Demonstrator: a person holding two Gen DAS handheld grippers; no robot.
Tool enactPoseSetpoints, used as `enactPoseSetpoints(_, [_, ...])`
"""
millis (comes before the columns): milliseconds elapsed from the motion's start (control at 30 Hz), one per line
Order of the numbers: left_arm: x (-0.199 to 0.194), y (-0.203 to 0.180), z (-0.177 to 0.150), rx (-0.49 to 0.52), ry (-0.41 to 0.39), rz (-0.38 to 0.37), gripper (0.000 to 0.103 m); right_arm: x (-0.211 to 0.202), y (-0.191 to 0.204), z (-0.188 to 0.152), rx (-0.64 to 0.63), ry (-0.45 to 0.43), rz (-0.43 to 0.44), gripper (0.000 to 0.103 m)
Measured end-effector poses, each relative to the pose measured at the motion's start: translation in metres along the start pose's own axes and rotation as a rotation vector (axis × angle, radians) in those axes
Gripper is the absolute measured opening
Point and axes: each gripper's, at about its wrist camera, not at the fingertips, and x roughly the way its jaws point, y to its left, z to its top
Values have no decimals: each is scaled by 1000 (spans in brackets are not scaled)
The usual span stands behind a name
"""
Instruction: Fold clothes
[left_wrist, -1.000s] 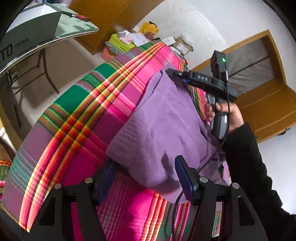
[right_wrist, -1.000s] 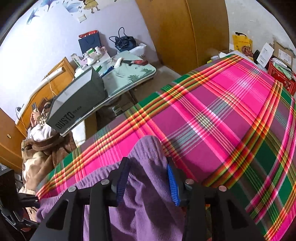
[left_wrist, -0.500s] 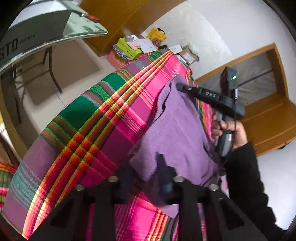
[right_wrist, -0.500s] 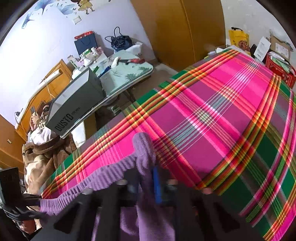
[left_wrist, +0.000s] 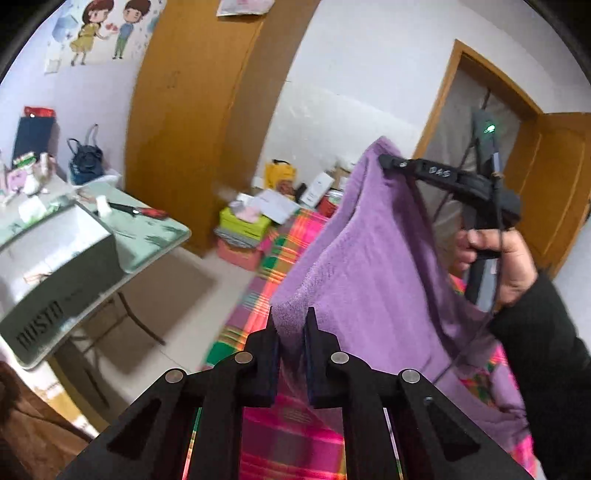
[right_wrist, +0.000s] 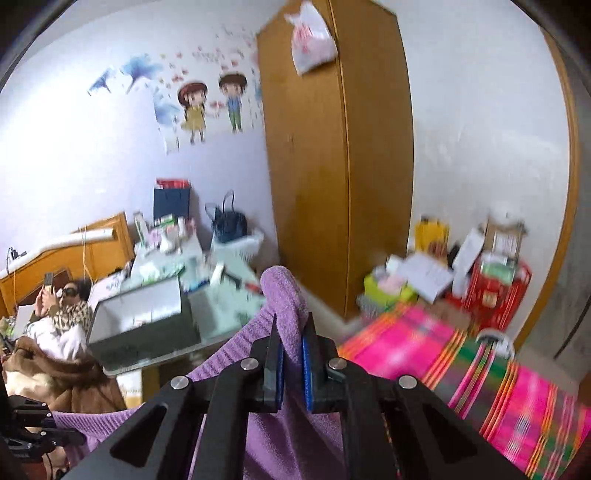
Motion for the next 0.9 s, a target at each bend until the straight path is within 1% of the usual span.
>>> enactPoseSetpoints(100, [3,14,4,-20,5,35,11,16,12,10,-46,15,-17,8])
enactPoseSetpoints(200, [7,27,0,-43,32,62,11,42,24,6,-62,50,-12,8])
enactPoseSetpoints(333, [25,45,-23,-61,109,112,11,85,39,-18,-77,142,-4,8])
enactPoseSetpoints(433, [53,65,-41,-100,192,145,11,122,45,-44,-79,231,-4,8])
enactPoseSetpoints(533, [72,82,-56,-136,255,154,11,149,45,-68,-72,301,-1,8])
enactPoseSetpoints(600, [77,85,-61,-140,272,154,11,164,46,-81,-79,342,-4,8])
enactPoseSetpoints(700, [77,85,-64,-135,277,148,11,180,44,-94,-84,393,-12,8])
enactPoseSetpoints(833, [75,88,-65,-133,275,118,11,193,42,-102,-69,431,-2,9])
enactPoseSetpoints(900, [79,93,-64,-145,292,102,12,201,42,-106,-65,469,5,15])
